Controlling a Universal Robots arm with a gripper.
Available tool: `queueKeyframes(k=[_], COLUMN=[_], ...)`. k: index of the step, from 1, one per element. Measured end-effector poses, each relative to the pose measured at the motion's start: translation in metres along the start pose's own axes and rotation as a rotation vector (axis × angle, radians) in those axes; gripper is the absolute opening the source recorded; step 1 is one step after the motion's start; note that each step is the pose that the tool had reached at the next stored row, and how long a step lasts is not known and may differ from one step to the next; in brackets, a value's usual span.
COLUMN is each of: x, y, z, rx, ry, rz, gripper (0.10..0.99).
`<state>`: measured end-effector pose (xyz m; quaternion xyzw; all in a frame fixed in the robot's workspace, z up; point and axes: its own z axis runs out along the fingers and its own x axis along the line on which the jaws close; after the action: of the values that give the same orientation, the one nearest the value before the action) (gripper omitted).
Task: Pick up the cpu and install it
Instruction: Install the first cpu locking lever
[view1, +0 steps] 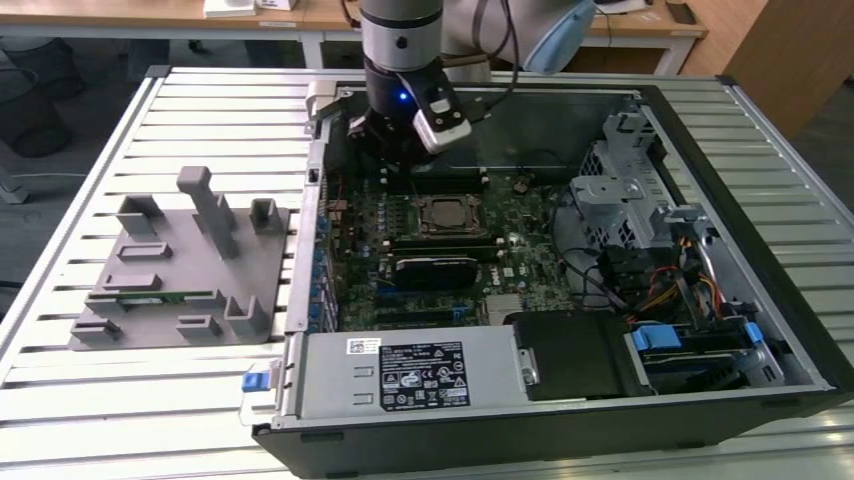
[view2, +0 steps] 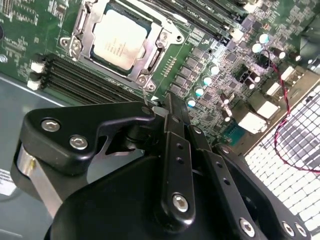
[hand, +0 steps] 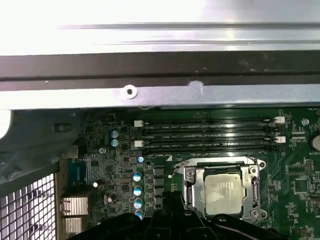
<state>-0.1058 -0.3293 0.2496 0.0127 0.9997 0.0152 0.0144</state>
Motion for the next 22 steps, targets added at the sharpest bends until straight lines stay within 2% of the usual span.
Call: queueKeyframes(k=[4,10,17,20,22], x=[0.0056,0.0081,0.0088,0.009,0.0091], y=[0.0002,0.0053,0.0154,0.0225,0.024], z=[-0.0001,-0.0003,-0.0014,-0.0011,-0.0011], rx=[-0.004,-0.005,-0.005,-0.005,-0.006], ry=[0.0003,0.0004,0.0005,0.0005,0.0007], rz=[-0.009,-0.009,-0.012,-0.014,-0.015], gripper=[0.106,0.106,0.106,0.106,0.106])
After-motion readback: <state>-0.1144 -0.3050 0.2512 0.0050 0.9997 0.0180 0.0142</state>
